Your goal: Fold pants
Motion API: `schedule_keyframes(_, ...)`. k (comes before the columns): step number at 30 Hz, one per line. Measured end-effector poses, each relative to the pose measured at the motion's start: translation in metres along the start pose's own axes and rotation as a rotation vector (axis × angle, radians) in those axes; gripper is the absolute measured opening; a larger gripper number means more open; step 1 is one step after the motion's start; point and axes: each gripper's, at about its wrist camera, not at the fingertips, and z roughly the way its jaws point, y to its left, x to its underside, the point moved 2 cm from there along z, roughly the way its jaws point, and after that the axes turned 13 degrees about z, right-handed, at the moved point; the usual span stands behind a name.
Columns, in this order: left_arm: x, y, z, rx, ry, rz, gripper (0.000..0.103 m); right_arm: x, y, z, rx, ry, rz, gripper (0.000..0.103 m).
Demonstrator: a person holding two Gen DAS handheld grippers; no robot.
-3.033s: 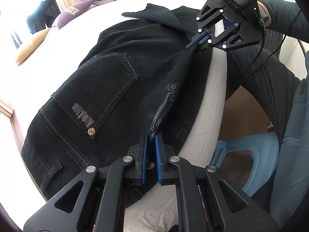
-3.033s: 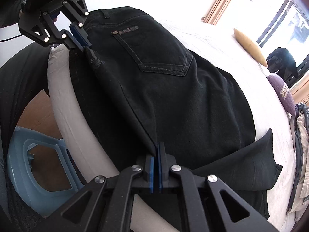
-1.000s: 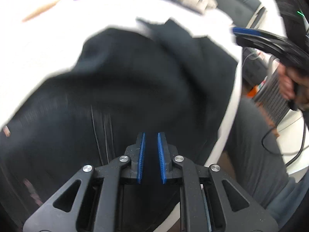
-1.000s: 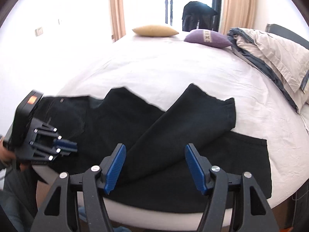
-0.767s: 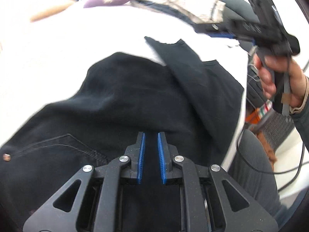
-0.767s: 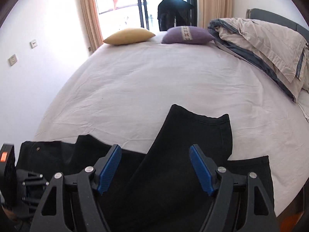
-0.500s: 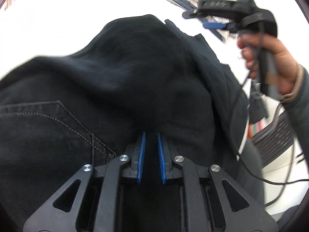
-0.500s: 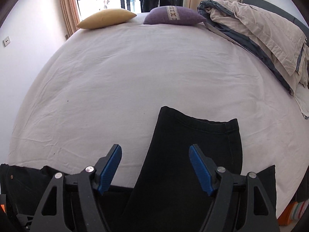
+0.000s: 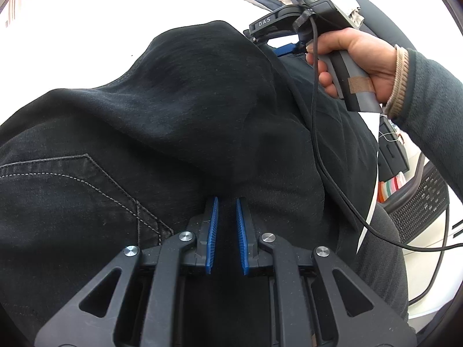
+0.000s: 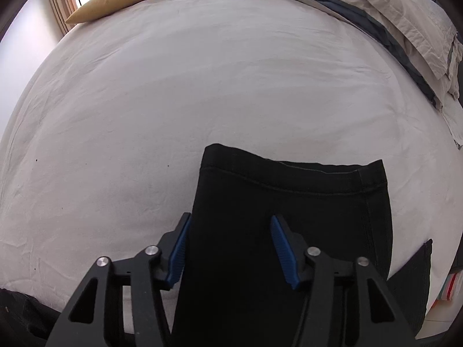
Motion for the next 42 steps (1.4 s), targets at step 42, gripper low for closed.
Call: schedule_keyframes(42,-0.003,-0.018,0.014,-0.074,0.035,-0.053,0.013,0.19,-0.332,-0.089,-0.232,-0.275,0.843,0.006)
